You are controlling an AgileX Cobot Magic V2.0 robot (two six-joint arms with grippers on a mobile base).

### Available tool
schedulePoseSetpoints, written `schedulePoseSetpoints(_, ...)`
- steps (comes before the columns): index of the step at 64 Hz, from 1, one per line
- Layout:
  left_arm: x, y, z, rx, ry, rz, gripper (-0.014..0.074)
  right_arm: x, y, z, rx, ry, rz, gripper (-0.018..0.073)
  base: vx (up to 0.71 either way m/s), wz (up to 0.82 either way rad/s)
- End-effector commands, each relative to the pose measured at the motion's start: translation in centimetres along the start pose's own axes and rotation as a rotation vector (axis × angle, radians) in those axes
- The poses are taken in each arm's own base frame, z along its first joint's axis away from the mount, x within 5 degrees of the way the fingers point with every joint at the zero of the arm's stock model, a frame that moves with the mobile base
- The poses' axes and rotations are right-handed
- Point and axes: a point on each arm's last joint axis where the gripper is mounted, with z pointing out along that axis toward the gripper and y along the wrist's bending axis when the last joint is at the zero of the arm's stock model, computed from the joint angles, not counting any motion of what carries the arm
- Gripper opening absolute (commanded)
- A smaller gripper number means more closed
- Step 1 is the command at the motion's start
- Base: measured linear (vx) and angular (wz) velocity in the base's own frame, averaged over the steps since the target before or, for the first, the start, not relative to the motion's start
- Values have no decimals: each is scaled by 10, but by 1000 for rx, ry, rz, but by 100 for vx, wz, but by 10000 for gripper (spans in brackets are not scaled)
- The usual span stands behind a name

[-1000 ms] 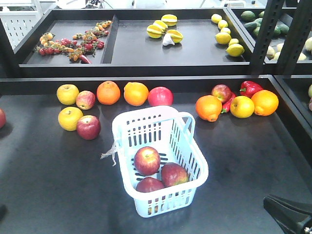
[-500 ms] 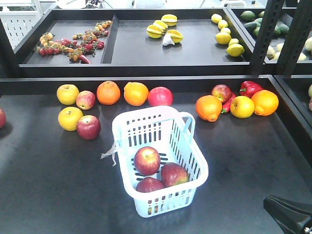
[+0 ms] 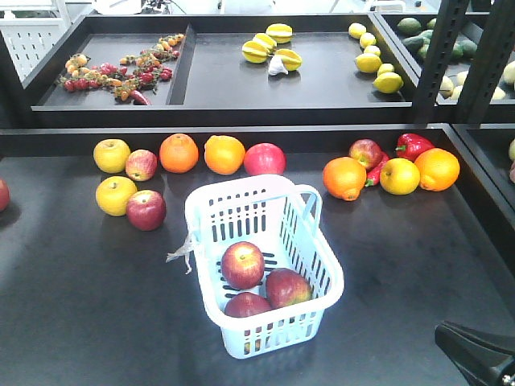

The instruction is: Pick three apples into basket with both arms

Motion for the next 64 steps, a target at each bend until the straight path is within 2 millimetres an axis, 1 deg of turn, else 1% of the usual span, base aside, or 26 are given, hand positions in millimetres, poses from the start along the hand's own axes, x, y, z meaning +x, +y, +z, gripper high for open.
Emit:
schedulePoseSetpoints(1, 0, 0, 0, 6, -73, -13, -8, -13, -4, -2, 37, -70, 8, -4, 0, 0)
schedulePoseSetpoints(34, 0, 0, 0, 6, -73, -13, -8, -11, -4, -2, 39, -70, 9, -4, 0, 0)
schedulePoseSetpoints(40, 0, 0, 0, 6, -73, -13, -8, -1, -5, 0, 56, -58, 6, -4, 0, 0)
schedulePoseSetpoints(44, 0, 0, 0, 6, -73, -13, -8, 10, -6, 1, 76, -57, 24, -4, 0, 0)
schedulePoseSetpoints(47, 0, 0, 0, 6, -73, -13, -8, 19, -7, 1, 101, -75, 67, -4, 0, 0)
schedulePoseSetpoints(55, 0, 0, 0, 6, -73, -13, -8, 32, -11, -4, 171, -160, 191, -4, 0, 0)
schedulePoseSetpoints(64, 0, 0, 0, 6, -72, -13, -7, 52, -17, -6, 261, -183, 291, -4, 0, 0)
